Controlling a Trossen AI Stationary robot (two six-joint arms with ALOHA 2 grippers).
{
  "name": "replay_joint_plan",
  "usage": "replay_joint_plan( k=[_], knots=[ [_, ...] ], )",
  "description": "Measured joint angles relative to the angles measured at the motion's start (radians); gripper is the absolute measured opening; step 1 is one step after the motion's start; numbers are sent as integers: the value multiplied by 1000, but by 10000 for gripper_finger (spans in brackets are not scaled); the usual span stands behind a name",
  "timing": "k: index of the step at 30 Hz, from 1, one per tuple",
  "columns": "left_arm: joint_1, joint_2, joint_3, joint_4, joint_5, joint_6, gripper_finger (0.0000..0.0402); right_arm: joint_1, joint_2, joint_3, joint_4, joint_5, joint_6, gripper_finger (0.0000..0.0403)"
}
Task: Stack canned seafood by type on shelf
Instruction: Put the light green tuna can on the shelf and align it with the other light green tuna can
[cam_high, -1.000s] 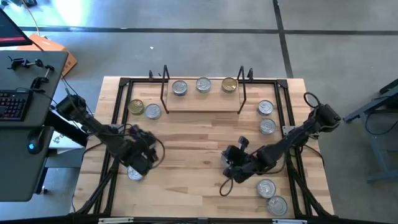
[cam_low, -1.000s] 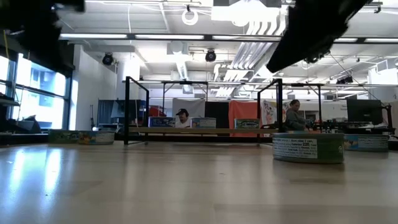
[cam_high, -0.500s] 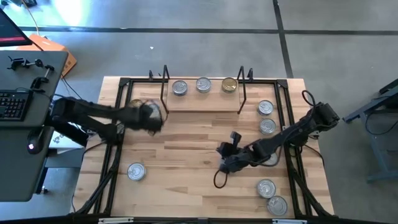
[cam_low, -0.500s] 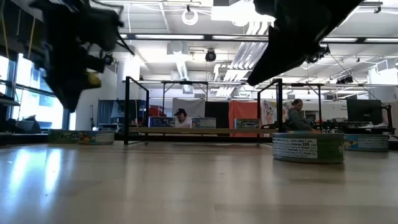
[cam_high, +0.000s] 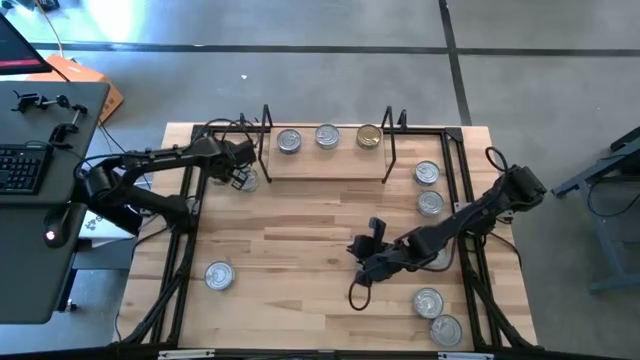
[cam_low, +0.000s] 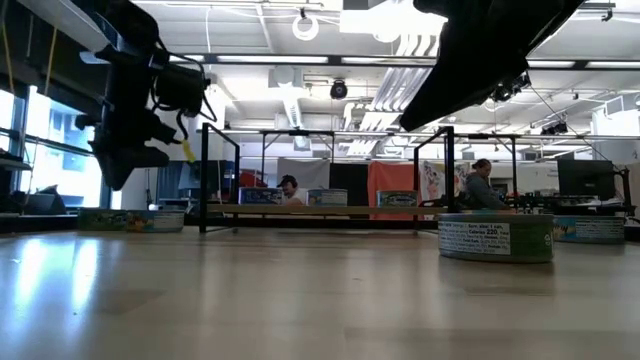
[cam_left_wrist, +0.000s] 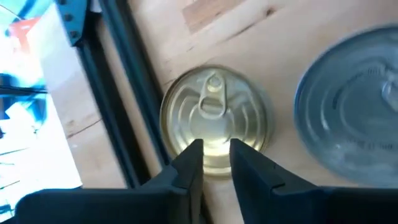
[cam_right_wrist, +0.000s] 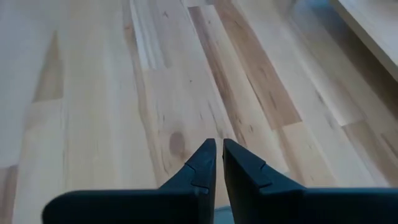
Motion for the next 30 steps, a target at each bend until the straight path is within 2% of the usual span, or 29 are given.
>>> replay_joint_plan(
  k=[6,11,15,22,30],
  knots=[
    [77,38,0,55,8,60,9,46,0,0,18,0,6,19],
    [123,111,0,68,39,79,4,97,0,0,69,32,4,20],
    [120,151,0,59,92,67,1,137,0,0,96,61,0,20],
    [-14,157,0,-59,204,-71,0,179,0,0,107,64,-4,20],
    [-300,157,0,-148,376,-280,0,188,0,1,134,92,-61,20]
  ],
)
